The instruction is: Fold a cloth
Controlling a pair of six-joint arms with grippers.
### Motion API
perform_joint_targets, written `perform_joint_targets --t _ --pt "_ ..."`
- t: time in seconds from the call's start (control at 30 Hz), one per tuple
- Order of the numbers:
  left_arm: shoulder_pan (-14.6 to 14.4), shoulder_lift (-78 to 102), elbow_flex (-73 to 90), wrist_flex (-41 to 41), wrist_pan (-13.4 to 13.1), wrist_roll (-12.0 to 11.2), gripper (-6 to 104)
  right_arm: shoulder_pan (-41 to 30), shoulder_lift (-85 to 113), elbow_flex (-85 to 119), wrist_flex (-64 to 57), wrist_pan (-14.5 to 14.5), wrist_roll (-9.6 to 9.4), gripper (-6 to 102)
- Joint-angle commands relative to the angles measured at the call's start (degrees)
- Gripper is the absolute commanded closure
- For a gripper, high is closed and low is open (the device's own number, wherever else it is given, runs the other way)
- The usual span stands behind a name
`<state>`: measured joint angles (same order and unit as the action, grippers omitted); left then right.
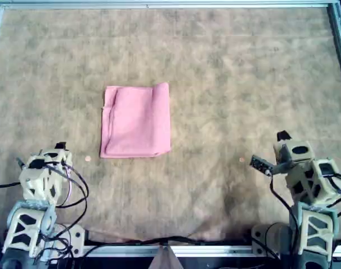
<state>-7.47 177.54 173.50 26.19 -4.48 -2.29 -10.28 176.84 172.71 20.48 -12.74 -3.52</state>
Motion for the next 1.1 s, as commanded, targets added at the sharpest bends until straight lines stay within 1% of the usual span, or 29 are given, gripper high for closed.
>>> perform_joint_targets --t 0.0,0.1,0.23,0.3,0.33,0.37,0.4,0.47,0.6,0.67,0.8,0.87,0.93,1.0,1.03,1.07 --pt "0.53 0.88 -1.14 -0.62 0.18 -0.18 55 -0.18 2.29 1.05 -3.34 0.35 0.26 97" --pt "0.88 0.97 -1.14 -0.62 0.18 -0.18 67 0.09 2.29 1.14 -2.29 0.35 0.26 97" --pt "1.23 0.97 -1.14 -0.62 0.09 -0.18 87 -0.44 2.29 1.23 -0.09 0.35 0.26 97" --pt "1.23 0.97 -1.14 -0.62 -0.35 0.18 98 -0.35 2.2 1.23 2.72 0.35 0.26 97" --pt "1.23 0.97 -1.14 -0.53 -0.7 0.35 101 0.09 2.2 1.23 4.75 0.35 0.26 97" --pt "1.32 0.97 -1.14 -0.53 -0.79 0.44 101 0.18 2.2 1.23 7.03 0.0 0.18 97" --pt "1.32 0.97 -1.14 -0.44 -0.79 0.53 100 0.18 2.29 1.23 9.32 0.26 0.18 97" --pt "1.32 0.97 -1.05 -0.44 -0.79 0.53 99 0.18 2.29 1.23 13.36 0.26 -0.53 97" --pt "1.32 0.88 -1.05 0.0 -0.79 0.62 99 0.26 2.29 1.23 17.05 0.26 -0.7 97" --pt "1.32 0.88 -1.05 2.81 -0.79 0.62 99 0.26 2.29 1.23 18.46 0.26 -0.7 97" --pt "0.88 0.88 -1.05 12.04 -0.35 0.62 98 0.26 2.11 1.23 24.08 0.26 -0.7 97" --pt "0.53 0.88 -1.05 15.03 0.09 -0.09 98 0.26 2.2 1.23 27.25 0.26 -0.7 97" --pt "0.44 0.26 -1.05 15.64 0.09 -0.09 98 0.18 2.29 1.23 28.13 0.26 -0.7 97" --pt "0.53 -0.09 -1.05 16.17 -0.7 0.0 98 -0.44 2.29 1.23 28.74 0.26 -0.62 97" --pt "0.62 -0.09 -1.05 16.26 -0.79 0.53 98 -0.53 2.29 1.23 28.74 0.26 -0.53 97" --pt "0.88 -0.09 -1.05 16.26 -0.79 0.53 98 -0.44 2.29 1.23 28.74 0.26 -0.53 97"
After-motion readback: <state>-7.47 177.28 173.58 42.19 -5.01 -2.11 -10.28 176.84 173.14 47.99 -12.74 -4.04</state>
